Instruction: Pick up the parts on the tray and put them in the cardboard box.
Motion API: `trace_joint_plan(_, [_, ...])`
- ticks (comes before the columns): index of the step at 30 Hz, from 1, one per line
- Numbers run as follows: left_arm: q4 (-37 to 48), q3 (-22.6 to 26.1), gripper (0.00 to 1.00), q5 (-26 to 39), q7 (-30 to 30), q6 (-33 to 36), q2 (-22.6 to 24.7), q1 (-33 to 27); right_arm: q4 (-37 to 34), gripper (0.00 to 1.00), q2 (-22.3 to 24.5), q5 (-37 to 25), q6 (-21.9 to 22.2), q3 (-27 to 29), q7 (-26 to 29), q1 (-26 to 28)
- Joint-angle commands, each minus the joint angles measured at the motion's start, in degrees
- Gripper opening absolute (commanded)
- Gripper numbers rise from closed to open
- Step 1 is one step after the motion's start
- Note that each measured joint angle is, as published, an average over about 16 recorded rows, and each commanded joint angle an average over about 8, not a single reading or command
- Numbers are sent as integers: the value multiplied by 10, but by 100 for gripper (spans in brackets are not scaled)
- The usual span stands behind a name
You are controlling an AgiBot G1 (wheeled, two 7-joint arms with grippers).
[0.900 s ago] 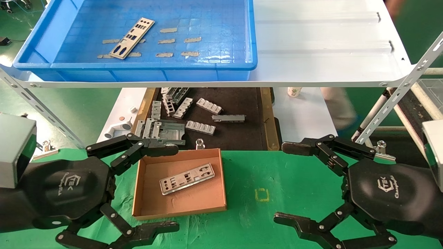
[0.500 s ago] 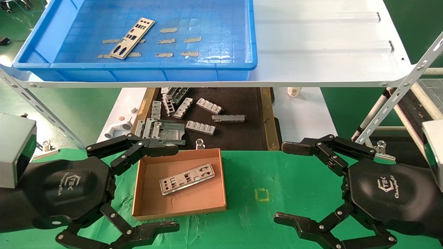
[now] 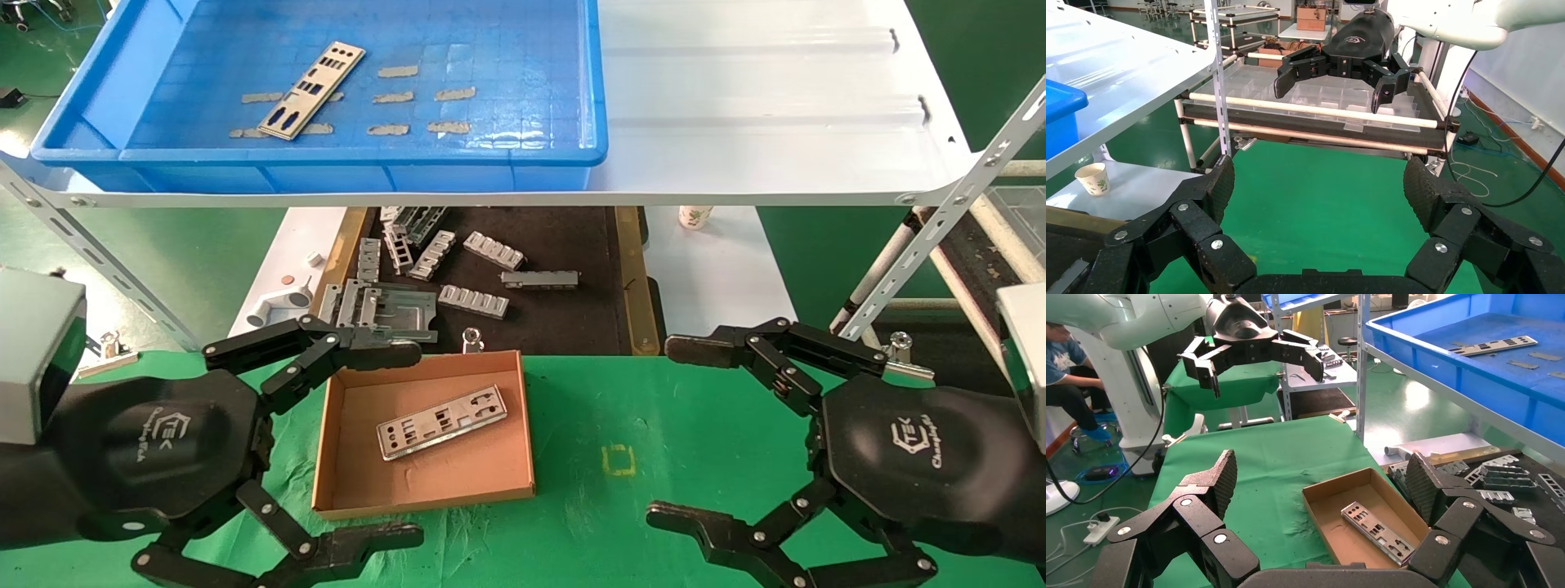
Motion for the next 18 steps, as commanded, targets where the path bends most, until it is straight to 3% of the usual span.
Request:
trace_joint_plan(1, [0,0,100,0,0,0,0,0,0,100,0,0,0,0,0,0])
trace_joint_plan(3, [0,0,100,0,0,0,0,0,0,100,0,0,0,0,0,0])
trace_joint_plan(5, [0,0,100,0,0,0,0,0,0,87,0,0,0,0,0,0])
trace_joint_plan(11, [2,-1,100,2,-1,-6,1,-1,0,14,0,0,0,0,0,0])
trace_joint_plan(12, [3,-1,100,4,-1,-11,2,-3,0,6,0,0,0,0,0,0])
trace_joint_plan(14, [7,-1,100,10,-1,-26,8,-9,0,0,0,0,0,0,0,0])
trace_joint_plan(18, [25,0,100,31,-4,-71,30,-37,0,0,0,0,0,0,0,0])
